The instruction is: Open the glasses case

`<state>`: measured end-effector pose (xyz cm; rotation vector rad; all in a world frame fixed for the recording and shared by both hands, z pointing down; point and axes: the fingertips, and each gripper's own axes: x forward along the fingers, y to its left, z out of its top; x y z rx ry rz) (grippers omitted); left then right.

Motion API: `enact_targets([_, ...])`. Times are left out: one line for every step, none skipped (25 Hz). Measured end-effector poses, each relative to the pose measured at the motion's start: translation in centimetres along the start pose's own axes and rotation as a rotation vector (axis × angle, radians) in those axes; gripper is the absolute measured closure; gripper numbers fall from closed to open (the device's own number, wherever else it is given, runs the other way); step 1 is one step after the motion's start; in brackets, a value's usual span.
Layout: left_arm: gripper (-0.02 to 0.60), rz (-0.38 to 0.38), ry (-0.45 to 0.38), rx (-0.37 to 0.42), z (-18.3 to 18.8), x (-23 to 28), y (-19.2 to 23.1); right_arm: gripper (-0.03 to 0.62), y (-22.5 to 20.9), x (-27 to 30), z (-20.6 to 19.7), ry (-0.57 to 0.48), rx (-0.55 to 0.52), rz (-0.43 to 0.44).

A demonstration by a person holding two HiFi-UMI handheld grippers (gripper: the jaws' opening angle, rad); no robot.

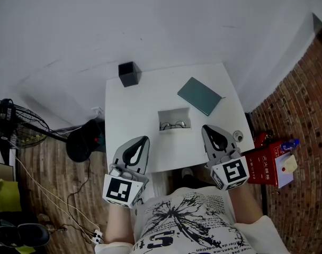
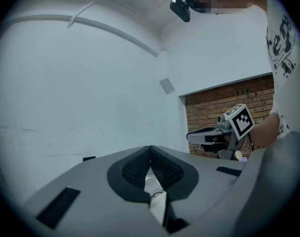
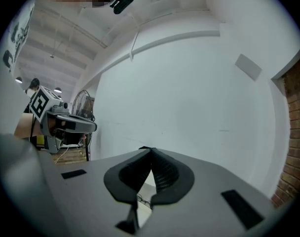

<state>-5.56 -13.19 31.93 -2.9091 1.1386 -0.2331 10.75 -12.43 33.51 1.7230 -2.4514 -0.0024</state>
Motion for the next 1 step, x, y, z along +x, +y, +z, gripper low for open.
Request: enact_targets([0.568,0.0,0.0,0.0,0.01,0.07,0.05,0.583,-0.08,0.09,0.05,-0.001,0.003,-0.001])
